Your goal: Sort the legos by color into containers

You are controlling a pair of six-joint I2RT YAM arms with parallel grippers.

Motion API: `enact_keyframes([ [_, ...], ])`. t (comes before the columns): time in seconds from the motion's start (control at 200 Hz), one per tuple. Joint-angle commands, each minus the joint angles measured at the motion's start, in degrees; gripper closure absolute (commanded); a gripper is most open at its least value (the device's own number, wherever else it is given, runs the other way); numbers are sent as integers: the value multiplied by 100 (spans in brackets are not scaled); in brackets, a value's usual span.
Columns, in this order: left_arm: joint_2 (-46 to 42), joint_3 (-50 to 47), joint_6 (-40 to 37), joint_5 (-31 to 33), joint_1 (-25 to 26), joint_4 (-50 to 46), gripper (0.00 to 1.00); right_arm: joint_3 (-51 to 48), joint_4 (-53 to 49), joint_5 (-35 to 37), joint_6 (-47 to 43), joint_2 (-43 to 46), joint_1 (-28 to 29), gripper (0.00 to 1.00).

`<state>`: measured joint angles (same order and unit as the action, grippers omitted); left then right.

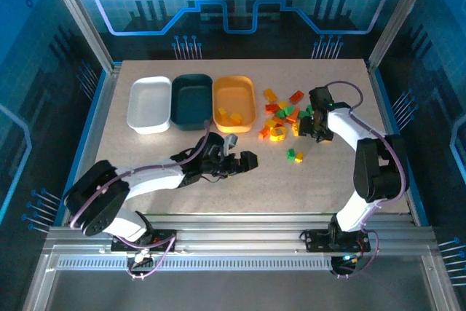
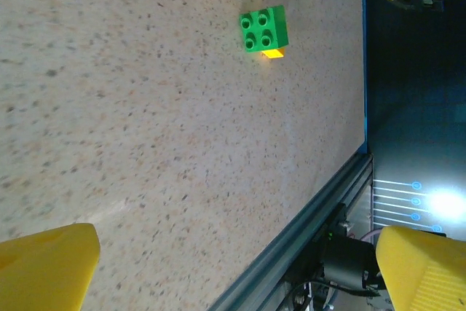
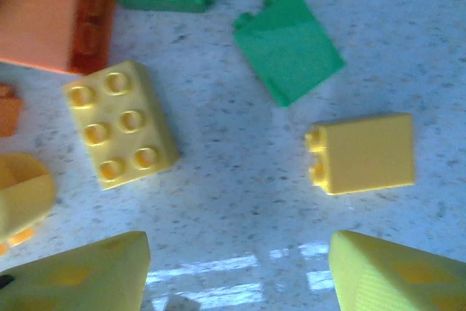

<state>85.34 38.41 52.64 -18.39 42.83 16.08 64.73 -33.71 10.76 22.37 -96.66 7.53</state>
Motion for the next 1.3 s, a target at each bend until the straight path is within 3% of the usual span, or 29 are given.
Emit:
enact_keyframes([
  [0.0,313,342,123,-249,11,584,1,230,289,-618,-213,-134,190,34],
  [0.2,294,369,43,-183,-43,454,1,1045,8,-176,-191,-1117,417,35],
  [0.37,-250,131,-109,-122,-371,77,1,1388,-133,185,-97,-1587,412,38],
  [0.49,-590,-4,-226,-33,-536,-161,1,1450,-161,180,-31,-1699,407,45],
  [0.64,-733,8,-311,-40,-650,-309,1,1431,-196,57,4,-1768,381,61],
  [1.016,-1124,-23,-521,-88,-970,-605,1,982,-74,92,44,-1356,386,70],
  [1.296,-2233,-279,-788,133,-1914,-1467,1,726,-324,330,187,-72,819,71],
])
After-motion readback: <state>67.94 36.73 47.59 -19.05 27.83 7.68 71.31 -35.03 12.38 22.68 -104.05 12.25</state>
